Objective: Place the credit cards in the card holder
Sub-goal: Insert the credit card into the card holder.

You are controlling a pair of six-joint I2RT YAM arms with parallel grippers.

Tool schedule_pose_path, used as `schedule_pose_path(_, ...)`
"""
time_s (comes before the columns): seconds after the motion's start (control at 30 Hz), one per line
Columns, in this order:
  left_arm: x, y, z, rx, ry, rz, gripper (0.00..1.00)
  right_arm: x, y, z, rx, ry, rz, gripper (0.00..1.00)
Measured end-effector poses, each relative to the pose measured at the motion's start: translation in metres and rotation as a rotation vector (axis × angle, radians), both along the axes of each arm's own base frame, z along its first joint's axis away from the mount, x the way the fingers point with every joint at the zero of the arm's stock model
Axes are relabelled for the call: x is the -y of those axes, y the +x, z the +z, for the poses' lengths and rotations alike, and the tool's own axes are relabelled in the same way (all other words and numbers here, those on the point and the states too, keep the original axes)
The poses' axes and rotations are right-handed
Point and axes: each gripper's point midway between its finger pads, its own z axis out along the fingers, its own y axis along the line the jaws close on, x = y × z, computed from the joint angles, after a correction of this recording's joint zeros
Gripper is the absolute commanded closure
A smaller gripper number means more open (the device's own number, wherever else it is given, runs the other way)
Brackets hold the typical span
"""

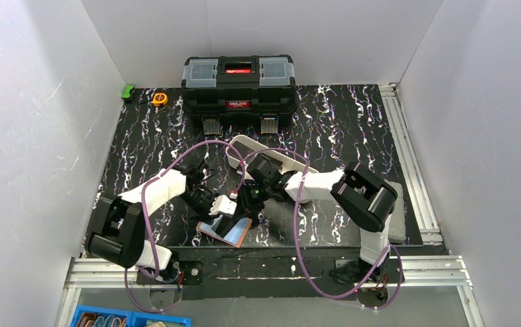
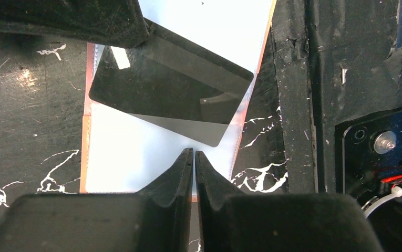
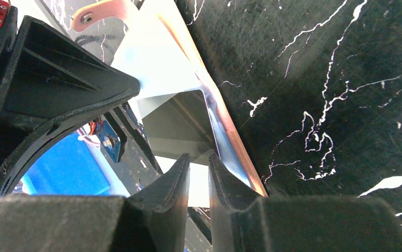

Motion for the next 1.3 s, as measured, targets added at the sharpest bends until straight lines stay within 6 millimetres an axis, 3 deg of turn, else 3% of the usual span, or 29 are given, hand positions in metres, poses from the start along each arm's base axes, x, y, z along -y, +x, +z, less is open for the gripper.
schedule_pose_path(0.13,0.001,0.001,0.005,-0.014,-0.001,0.029,0.92,0.001,0.001,-0.002,-0.001,-0.004,-0.007,0.6)
schedule_pose_path(0.27,0.004,0.018,0.022,0.0,-0.022,0.095,0.91,0.012,-0.002,-0.002,0.01,-0.007,-0.023,0.5)
schedule_pose_path(0.53,0.005,0.022,0.026,-0.016,-0.023,0.161,0.91,0.025,-0.001,0.006,0.072,-0.006,-0.031,0.41)
schedule_pose_path(0.9,-0.005,0.026,0.008,-0.017,0.049,0.2,0.92,0.047,-0.004,-0.005,0.083,-0.052,-0.04,0.4)
schedule_pose_path(1.13,-0.011,0.02,0.0,-0.027,0.077,0.203,0.92,0.045,-0.006,-0.005,0.058,-0.024,-0.035,0.45)
schedule_pose_path(1.3,-0.012,0.017,-0.004,-0.034,0.08,0.205,0.92,0.032,-0.009,-0.005,0.02,0.028,-0.001,0.48)
